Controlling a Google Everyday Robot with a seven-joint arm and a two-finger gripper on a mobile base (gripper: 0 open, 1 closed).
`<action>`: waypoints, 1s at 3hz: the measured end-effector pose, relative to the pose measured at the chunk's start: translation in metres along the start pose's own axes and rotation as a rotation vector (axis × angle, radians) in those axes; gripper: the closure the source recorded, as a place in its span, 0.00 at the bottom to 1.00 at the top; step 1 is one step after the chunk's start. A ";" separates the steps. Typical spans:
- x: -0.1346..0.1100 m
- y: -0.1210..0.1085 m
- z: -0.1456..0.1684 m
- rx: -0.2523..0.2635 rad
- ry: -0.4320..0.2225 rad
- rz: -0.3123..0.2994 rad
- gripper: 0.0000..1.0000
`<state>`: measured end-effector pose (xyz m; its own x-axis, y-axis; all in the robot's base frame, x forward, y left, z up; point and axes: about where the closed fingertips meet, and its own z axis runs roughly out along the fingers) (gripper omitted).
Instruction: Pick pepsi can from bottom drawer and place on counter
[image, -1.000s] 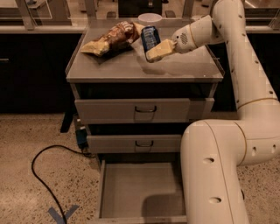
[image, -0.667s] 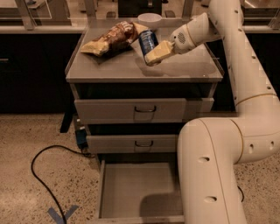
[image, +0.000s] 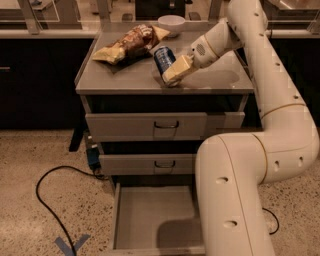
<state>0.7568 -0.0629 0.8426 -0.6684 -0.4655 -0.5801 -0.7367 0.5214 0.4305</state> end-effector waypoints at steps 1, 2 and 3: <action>0.004 0.000 0.012 -0.014 0.032 0.017 1.00; 0.001 -0.004 0.019 -0.020 0.009 0.024 1.00; -0.007 -0.006 0.019 -0.006 -0.015 0.042 1.00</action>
Offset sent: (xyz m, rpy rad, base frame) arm 0.0768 -0.0190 0.0137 0.0235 0.0543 0.0129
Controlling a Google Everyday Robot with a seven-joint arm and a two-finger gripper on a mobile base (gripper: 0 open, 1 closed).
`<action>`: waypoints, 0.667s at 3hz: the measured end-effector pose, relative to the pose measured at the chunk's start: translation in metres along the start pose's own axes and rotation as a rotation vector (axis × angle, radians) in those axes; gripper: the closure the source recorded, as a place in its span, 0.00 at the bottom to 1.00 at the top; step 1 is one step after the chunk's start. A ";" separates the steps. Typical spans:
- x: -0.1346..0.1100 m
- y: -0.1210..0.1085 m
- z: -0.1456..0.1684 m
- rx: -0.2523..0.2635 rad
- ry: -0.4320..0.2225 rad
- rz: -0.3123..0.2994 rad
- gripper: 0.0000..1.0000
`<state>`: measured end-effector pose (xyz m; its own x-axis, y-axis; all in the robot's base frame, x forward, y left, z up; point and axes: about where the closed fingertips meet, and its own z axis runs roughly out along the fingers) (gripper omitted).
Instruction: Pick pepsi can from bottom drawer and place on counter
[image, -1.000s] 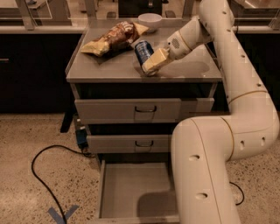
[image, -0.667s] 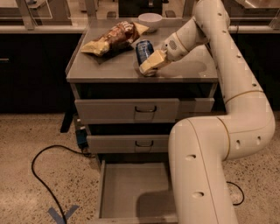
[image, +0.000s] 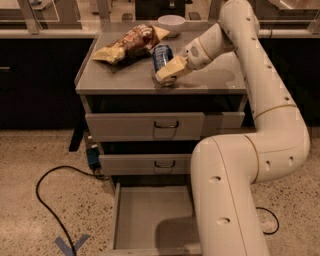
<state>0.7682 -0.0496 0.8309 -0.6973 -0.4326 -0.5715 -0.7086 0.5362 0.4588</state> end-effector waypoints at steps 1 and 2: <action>0.000 0.000 0.000 0.000 0.000 0.000 0.81; 0.000 0.000 0.000 0.000 0.000 0.000 0.58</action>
Offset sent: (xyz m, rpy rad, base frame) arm 0.0000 0.0000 0.0000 0.0000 0.0000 0.0000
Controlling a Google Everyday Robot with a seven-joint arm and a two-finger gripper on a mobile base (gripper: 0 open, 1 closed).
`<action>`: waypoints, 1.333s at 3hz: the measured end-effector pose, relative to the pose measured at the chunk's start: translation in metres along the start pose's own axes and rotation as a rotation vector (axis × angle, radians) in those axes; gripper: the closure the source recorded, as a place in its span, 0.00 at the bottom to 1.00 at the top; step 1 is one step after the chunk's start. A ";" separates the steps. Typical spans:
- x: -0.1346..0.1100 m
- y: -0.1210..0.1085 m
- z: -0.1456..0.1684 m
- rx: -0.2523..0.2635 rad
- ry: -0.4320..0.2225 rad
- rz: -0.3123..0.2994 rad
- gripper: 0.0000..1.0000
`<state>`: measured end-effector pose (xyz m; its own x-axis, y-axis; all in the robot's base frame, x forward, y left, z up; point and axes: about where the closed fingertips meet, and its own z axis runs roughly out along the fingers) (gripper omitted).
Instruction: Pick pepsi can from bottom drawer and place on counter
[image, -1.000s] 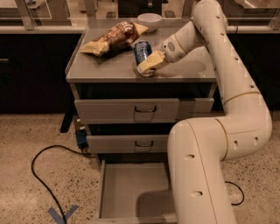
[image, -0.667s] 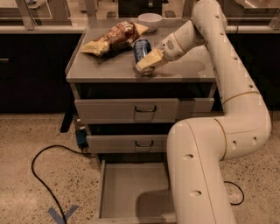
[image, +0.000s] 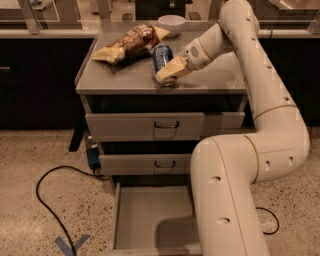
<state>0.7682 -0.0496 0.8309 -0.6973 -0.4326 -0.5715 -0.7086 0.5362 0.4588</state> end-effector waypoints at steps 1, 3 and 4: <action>0.000 0.000 0.000 0.000 0.000 0.000 0.34; 0.000 0.000 0.000 0.000 0.000 0.000 0.00; 0.000 0.000 0.000 0.000 0.000 0.000 0.00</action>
Offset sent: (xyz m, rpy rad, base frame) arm 0.0000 0.0000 0.0000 0.0000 0.0000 0.0000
